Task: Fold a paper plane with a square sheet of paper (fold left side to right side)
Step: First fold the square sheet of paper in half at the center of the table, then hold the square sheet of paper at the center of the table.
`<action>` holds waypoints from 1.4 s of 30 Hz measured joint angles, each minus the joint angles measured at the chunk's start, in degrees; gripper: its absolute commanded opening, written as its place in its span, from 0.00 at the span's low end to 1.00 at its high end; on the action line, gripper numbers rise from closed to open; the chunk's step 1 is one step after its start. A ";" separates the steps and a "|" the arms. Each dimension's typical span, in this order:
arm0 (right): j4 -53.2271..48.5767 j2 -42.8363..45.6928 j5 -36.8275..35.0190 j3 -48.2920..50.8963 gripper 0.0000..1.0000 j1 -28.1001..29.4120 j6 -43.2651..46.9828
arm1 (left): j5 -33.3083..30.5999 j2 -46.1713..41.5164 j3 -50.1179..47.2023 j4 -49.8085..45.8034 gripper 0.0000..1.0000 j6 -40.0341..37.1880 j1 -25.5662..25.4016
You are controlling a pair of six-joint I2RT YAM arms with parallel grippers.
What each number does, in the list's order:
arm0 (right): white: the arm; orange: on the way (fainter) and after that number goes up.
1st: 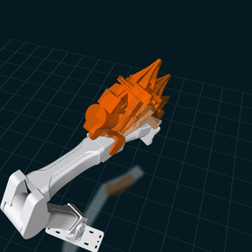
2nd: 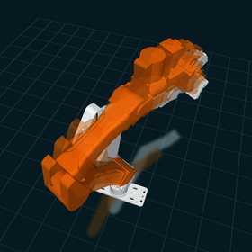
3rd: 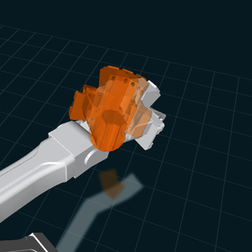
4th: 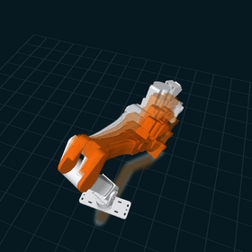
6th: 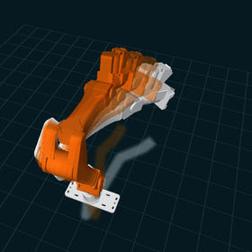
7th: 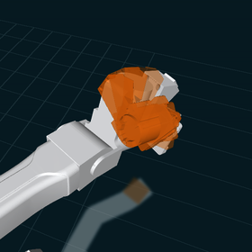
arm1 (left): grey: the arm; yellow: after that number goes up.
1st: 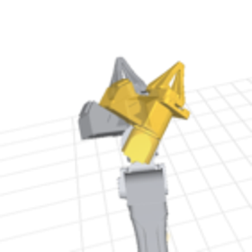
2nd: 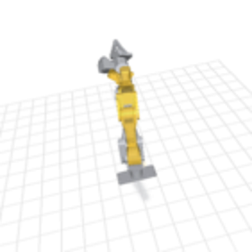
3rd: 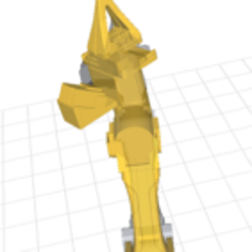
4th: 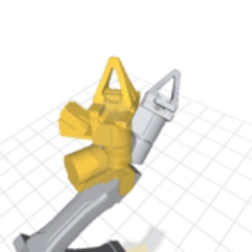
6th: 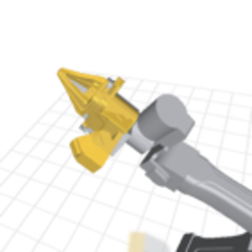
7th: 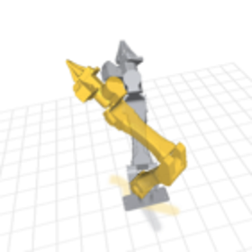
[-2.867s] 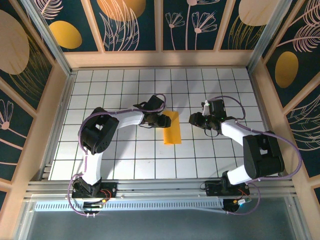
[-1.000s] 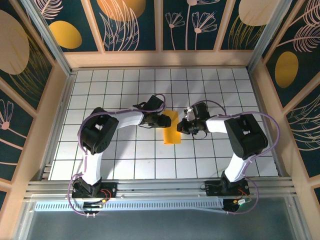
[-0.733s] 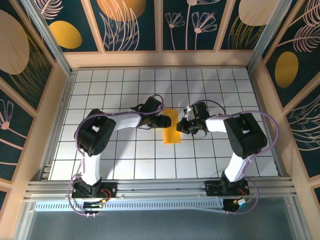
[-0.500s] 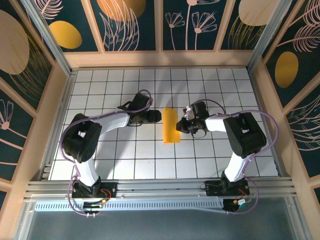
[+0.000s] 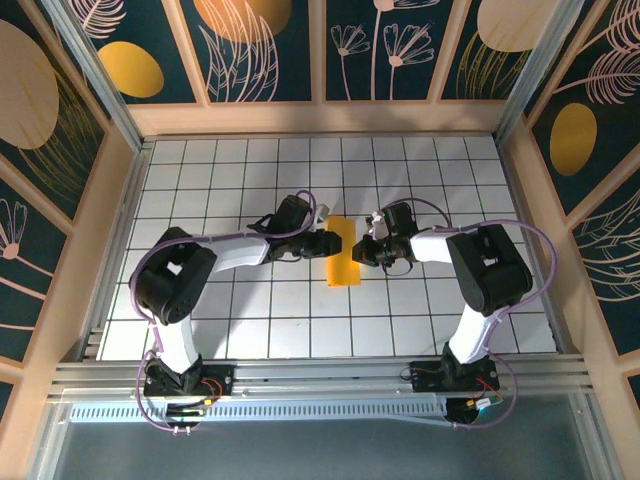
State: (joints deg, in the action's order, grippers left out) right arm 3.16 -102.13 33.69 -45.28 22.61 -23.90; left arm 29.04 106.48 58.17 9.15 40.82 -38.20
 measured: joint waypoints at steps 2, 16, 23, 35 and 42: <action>0.00 0.00 -0.02 -0.02 0.00 0.00 0.00 | 0.55 1.14 0.00 0.70 0.34 0.20 -0.13; -0.98 -0.17 -0.55 -0.66 0.00 0.11 1.09 | -4.76 4.33 -0.72 0.02 0.27 -0.04 0.48; -1.55 -0.42 -0.68 -1.18 0.00 0.17 1.14 | -4.50 3.48 -4.96 5.44 0.23 0.00 1.51; -1.68 -0.44 -0.74 -1.25 0.00 0.26 1.53 | -5.86 -2.47 -8.85 2.49 0.17 -0.72 3.45; -1.68 -0.44 -0.76 -1.25 0.00 0.26 1.53 | -4.81 -2.38 -5.14 2.21 0.16 -0.92 0.96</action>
State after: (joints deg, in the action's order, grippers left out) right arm 1.48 -102.56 32.93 -46.52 22.87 -22.37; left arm 24.23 104.09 53.04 11.35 39.90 -37.23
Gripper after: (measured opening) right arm 0.048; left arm 0.167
